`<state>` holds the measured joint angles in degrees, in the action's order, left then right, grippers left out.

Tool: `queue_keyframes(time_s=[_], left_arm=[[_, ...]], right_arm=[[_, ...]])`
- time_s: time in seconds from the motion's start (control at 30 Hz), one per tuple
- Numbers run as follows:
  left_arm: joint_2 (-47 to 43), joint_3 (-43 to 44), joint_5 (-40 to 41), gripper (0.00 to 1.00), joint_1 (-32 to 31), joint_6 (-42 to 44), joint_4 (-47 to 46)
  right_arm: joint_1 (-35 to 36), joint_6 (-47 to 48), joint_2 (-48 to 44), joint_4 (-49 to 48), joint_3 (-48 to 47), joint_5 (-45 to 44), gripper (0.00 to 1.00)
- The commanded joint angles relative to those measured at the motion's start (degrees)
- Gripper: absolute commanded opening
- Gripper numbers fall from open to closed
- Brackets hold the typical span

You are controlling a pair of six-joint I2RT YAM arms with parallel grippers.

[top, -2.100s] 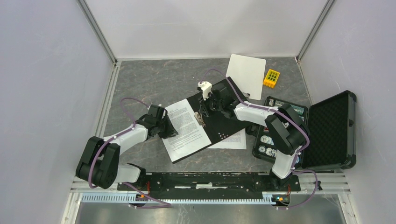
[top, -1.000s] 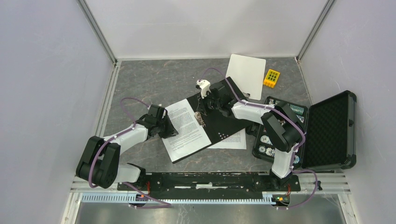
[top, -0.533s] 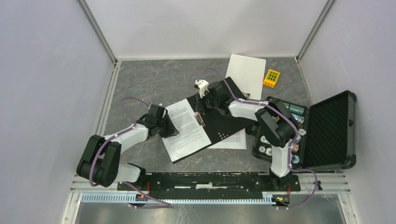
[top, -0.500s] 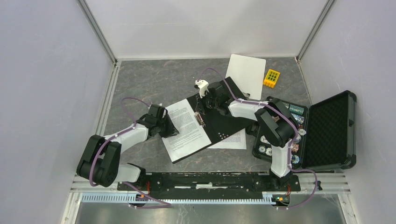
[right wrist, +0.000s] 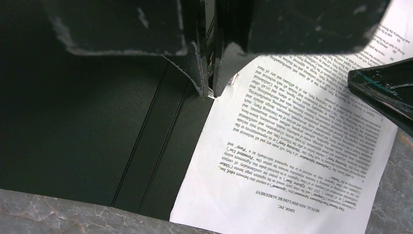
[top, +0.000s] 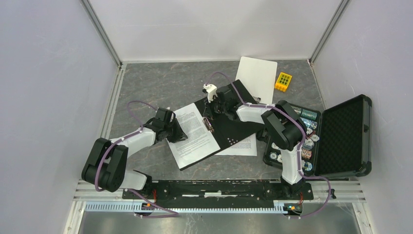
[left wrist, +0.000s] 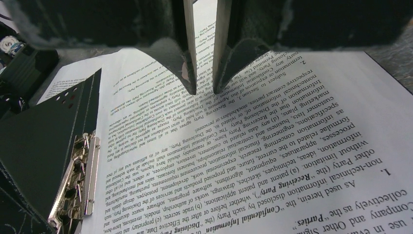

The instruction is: Put the files into the folder

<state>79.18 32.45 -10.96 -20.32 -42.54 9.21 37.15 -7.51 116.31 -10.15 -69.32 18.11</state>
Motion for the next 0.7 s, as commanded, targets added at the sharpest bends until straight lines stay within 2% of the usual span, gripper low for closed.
queue_keyframes(time_s=[0.0, 0.4, 0.67], left_arm=[[0.9, -0.6, 0.5, 0.26, -0.1, 1.9, 0.1], [1.1, -2.3, 1.3, 0.26, -0.1, 1.6, -0.5], [1.5, -2.9, 1.0, 0.26, -0.1, 1.0, -1.7]], right_arm=[[0.0, 1.2, 4.9, 3.6, 0.3, -2.3, 0.07], [0.0, 2.1, 6.4, 3.4, 2.1, -0.5, 0.06], [-0.1, 5.6, 8.0, 12.3, 0.0, -2.1, 0.06]])
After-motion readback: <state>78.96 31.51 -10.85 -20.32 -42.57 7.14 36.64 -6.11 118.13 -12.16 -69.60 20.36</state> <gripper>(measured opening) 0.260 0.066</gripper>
